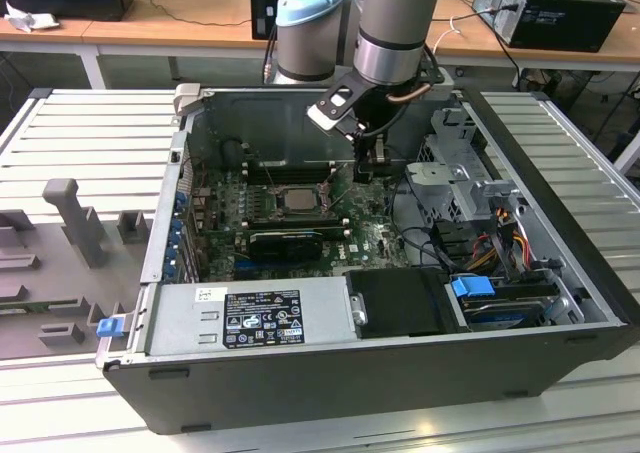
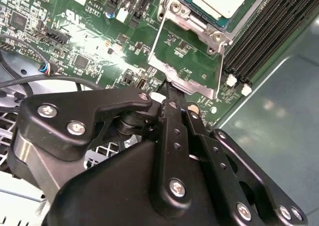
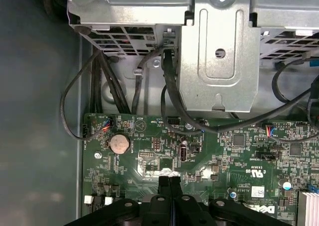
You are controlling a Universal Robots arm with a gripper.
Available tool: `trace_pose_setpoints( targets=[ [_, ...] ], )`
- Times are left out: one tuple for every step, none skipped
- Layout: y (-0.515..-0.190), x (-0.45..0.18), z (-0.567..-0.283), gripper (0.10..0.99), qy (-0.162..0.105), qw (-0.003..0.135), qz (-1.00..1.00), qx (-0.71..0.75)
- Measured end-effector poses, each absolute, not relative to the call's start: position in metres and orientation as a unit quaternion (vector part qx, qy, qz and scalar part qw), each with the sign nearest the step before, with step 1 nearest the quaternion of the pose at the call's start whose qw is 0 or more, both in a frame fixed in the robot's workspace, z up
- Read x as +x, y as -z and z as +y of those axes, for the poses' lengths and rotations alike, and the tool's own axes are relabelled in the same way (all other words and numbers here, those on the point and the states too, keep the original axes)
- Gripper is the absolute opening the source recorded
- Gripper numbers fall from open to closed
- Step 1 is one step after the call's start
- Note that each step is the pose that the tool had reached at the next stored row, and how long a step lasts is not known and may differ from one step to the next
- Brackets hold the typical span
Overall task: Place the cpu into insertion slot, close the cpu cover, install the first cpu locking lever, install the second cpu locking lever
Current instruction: 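Close the cpu cover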
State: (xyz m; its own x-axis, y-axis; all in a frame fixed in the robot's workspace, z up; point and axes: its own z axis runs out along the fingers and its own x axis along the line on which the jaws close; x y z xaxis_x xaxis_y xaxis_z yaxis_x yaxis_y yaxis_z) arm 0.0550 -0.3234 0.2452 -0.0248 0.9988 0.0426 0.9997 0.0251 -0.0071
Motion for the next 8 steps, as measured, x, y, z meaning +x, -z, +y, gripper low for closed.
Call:
trace_pose_setpoints(
  targets=[
    [-0.2452,0.0546,-0.3234,0.106,0.012,0.018,-0.716,-0.698],
    [-0.2452,0.0544,-0.3234,0.106,0.012,0.018,-0.716,-0.698],
    [-0.2452,0.0542,-0.3234,0.106,0.012,0.018,-0.716,-0.698],
    [-0.2451,0.0539,-0.3234,0.106,0.012,0.018,-0.716,-0.698],
    [-0.2452,0.0535,-0.3234,0.106,0.012,0.018,-0.716,-0.698],
    [-0.2452,0.0534,-0.3234,0.106,0.012,0.018,-0.716,-0.698],
    [-0.2452,0.0532,-0.3234,0.106,0.012,0.018,-0.716,-0.698],
    [-0.2451,0.0526,-0.3234,0.106,0.012,0.018,-0.716,-0.698]
  ],
)
